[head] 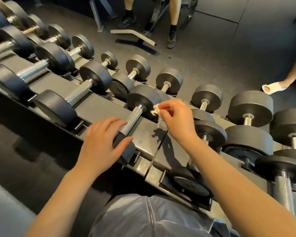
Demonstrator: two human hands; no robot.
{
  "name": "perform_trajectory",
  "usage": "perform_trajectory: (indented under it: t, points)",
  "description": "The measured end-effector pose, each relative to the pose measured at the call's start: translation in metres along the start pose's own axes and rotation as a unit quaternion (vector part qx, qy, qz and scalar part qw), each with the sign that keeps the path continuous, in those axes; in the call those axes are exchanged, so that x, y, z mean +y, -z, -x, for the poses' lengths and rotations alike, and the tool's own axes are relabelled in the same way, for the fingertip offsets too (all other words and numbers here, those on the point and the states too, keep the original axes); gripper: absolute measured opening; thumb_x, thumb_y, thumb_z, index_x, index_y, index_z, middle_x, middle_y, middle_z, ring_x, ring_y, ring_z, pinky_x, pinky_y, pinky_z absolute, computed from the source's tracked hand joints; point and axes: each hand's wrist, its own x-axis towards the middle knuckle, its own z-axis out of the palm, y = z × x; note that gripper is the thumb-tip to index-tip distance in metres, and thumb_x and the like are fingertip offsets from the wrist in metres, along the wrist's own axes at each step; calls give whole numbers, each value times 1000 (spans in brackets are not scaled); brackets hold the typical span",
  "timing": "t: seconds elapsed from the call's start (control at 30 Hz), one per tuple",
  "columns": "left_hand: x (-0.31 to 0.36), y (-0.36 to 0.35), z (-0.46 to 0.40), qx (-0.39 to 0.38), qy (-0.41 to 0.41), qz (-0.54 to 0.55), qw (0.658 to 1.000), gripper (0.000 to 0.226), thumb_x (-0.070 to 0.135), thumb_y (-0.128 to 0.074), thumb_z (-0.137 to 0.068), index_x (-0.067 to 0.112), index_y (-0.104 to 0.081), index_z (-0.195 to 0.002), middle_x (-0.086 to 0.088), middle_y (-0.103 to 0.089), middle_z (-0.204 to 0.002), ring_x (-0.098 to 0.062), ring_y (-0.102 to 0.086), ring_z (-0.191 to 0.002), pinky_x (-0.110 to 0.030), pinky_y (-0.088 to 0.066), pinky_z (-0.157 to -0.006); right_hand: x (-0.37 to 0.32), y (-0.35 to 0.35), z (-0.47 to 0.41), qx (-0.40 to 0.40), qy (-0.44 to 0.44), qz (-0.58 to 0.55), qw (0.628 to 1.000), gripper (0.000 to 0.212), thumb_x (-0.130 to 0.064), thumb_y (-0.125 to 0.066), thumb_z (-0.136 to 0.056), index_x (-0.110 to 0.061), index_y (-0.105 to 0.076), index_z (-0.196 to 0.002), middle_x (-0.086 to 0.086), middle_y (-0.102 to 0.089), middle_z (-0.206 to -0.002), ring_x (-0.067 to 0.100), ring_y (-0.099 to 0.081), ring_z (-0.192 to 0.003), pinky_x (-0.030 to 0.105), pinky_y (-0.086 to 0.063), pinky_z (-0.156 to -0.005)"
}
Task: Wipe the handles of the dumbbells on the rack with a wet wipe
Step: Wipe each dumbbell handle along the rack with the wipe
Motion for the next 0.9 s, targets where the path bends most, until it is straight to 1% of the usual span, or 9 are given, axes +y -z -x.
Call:
perform_trajectory:
  t: [0.07, 0.17, 0.23, 0.3, 0.5, 0.63, 0.7, 0.8, 0.9]
  points:
    - [-17, 0, -16, -35, -27, 11, 999, 50, 58, -45, -87, 23, -61, -120, 3, -58, -124, -13, -49, -116, -41, -34, -101, -15, -31, -25, 1, 63, 57, 996, 15, -11, -57, -92, -10, -69, -103, -1, -55, -99, 6, -47, -89, 10, -34, -72]
    - [-36, -3, -28, -111, -76, 56, 989, 46, 62, -45, -86, 26, -65, -107, 9, -63, -109, -10, -54, -103, -39, -40, -98, -20, -80, -45, -45, 129, 170, 976, 13, 4, -66, -77, 0, -66, -90, 16, -57, -90, 30, -58, -73, 35, -46, -60]
    - [-44, -6, -32, -157, -121, 78, 977, 43, 65, -48, -83, 28, -65, -97, 12, -64, -94, -8, -56, -90, -36, -46, -84, -11, -101, -42, -57, 145, 225, 962, 24, 7, -72, -69, 2, -66, -91, 18, -58, -86, 35, -59, -70, 36, -50, -54]
    - [-52, -8, -35, -172, -166, 91, 967, 46, 69, -54, -78, 28, -64, -95, 12, -63, -89, -9, -55, -84, -31, -46, -75, -6, -111, -34, -24, 139, 234, 962, 33, 4, -74, -71, 1, -67, -103, 16, -62, -91, 32, -62, -78, 36, -54, -62]
    - [-64, -10, -46, -182, -242, 90, 949, 68, 85, -50, -65, 27, -62, -99, 11, -59, -90, -10, -55, -77, -28, -44, -67, -17, -135, -24, 153, 20, 152, 976, 21, -9, -61, -83, -7, -71, -102, 8, -68, -97, 21, -64, -90, 27, -50, -82]
    - [-67, -10, -47, -190, -244, 88, 947, 67, 86, -50, -66, 29, -62, -100, 13, -58, -91, -8, -54, -78, -24, -39, -68, -23, -135, -19, 193, -65, 86, 975, 17, -8, -63, -86, -12, -71, -101, 2, -67, -99, -3, -50, -95, 2, -37, -87]
    - [-66, -9, -46, -194, -236, 83, 948, 66, 86, -49, -66, 30, -62, -100, 14, -59, -92, -5, -53, -80, -21, -37, -69, -26, -132, -15, 212, -121, 39, 969, 15, -6, -64, -87, -14, -70, -99, -4, -65, -96, -5, -50, -91, 1, -37, -84]
    - [-65, -8, -47, -187, -230, 86, 951, 65, 84, -52, -65, 30, -63, -99, 15, -59, -91, -5, -53, -80, -20, -36, -71, -26, -132, -10, 234, -237, -73, 940, 14, -9, -62, -90, -23, -64, -87, -16, -60, -83, -2, -58, -77, 9, -45, -71]
    - [-64, -8, -46, -173, -229, 89, 954, 64, 82, -53, -63, 29, -63, -97, 14, -59, -90, -6, -53, -80, -21, -39, -70, -19, -139, -13, 240, -358, -255, 865, 20, -3, -61, -89, -20, -59, -78, -8, -62, -74, -1, -64, -66, 16, -51, -63]
